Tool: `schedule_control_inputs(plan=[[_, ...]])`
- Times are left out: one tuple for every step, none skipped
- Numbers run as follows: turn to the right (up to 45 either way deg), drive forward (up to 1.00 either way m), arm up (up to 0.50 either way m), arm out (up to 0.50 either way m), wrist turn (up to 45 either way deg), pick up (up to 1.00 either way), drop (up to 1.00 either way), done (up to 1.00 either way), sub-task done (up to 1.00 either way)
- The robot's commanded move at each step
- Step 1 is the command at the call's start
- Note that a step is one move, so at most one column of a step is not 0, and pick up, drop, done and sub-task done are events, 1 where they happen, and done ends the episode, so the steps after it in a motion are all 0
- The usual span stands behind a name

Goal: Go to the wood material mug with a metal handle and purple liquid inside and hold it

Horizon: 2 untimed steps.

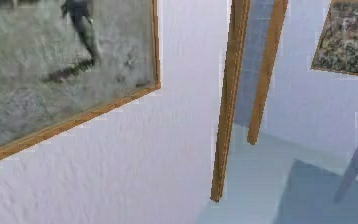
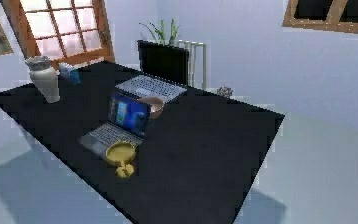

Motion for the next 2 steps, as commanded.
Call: schedule_control_inputs(plan=[[33.0, 0.0, 0.0, 0.0, 0.0, 0.0, 0.0, 0.0, 0.0], [0.0, 1.0, 0.0, 0.0, 0.0, 0.0, 0.0, 0.0, 0.0]])
